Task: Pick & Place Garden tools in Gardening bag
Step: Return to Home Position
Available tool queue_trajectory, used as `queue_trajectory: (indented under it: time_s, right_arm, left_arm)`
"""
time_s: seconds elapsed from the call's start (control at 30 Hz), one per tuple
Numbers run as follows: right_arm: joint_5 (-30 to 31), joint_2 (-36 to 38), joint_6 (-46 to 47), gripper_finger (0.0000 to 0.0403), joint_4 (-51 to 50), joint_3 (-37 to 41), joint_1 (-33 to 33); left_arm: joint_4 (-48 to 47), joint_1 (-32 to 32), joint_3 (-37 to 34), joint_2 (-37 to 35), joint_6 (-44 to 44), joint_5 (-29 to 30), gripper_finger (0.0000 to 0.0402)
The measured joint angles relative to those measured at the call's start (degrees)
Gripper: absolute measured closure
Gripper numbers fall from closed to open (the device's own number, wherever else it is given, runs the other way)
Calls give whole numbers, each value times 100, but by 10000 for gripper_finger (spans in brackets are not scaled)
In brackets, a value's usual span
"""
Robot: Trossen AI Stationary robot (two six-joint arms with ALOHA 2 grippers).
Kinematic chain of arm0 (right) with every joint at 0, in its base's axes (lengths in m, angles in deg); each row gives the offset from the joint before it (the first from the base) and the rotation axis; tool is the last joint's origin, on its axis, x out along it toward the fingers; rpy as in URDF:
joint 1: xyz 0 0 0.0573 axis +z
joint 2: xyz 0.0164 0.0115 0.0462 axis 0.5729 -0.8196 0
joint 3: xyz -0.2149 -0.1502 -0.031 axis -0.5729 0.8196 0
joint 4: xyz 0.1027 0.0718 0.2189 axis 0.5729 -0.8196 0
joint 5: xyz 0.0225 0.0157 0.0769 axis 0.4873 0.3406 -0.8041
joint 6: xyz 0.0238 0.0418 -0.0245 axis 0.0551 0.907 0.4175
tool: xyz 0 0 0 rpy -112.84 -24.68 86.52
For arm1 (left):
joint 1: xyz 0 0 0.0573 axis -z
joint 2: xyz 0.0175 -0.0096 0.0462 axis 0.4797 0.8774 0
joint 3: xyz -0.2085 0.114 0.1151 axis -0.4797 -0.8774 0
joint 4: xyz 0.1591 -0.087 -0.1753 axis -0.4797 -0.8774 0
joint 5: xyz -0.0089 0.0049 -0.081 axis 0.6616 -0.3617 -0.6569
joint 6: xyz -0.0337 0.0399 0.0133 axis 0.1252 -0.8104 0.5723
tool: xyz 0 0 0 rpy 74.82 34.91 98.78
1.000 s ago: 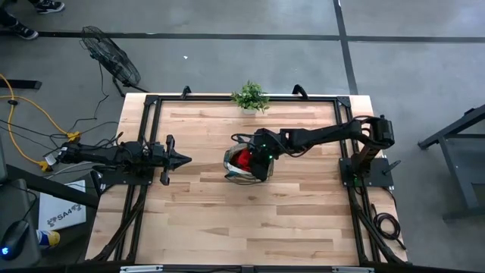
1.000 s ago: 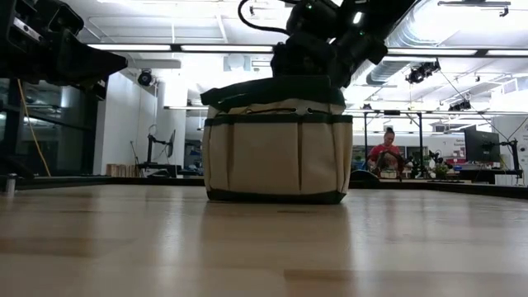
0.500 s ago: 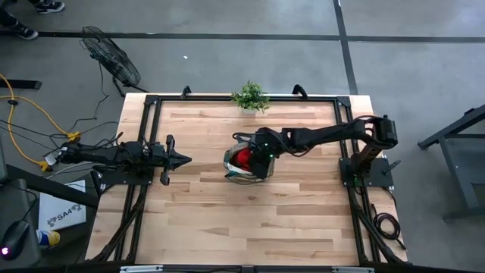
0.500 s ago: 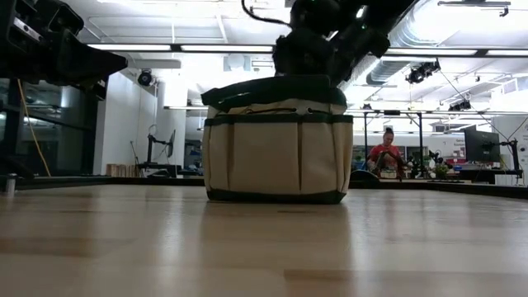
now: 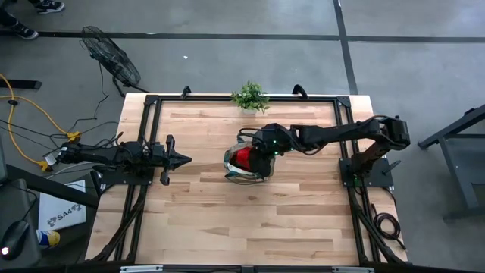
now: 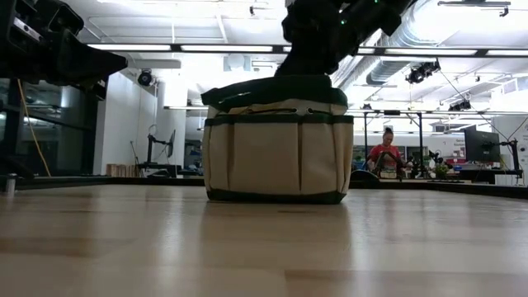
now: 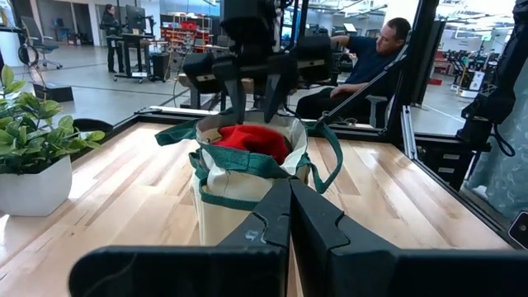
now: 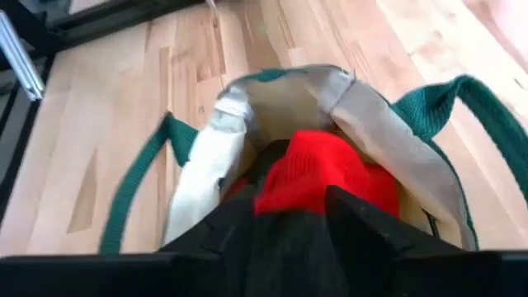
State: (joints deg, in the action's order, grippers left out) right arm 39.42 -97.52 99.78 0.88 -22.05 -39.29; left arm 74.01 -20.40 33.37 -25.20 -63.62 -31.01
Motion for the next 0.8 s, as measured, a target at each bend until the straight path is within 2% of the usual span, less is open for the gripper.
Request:
queue_trajectory:
  time_s: [0.17,0.3,0.47,0.63,0.8]
  right_arm:
    - [-6,68,-19,239,-67,0,11]
    - [40,239,61,237,-217,0,11]
    - [622,714,290,246,-628,0,57]
    - [1293,1220,179,254,-1080,11,377]
    - [1595,1728,19,258,-287,763,738]
  left_arm:
    - [0,1,0,0,0,0,402]
    - [0,-2,-2,0,0,-2,402]
    - [0,-1,0,2,0,0,402]
    - [0,0,0,1,0,-2,402]
    - [0,1,0,2,0,-2,402]
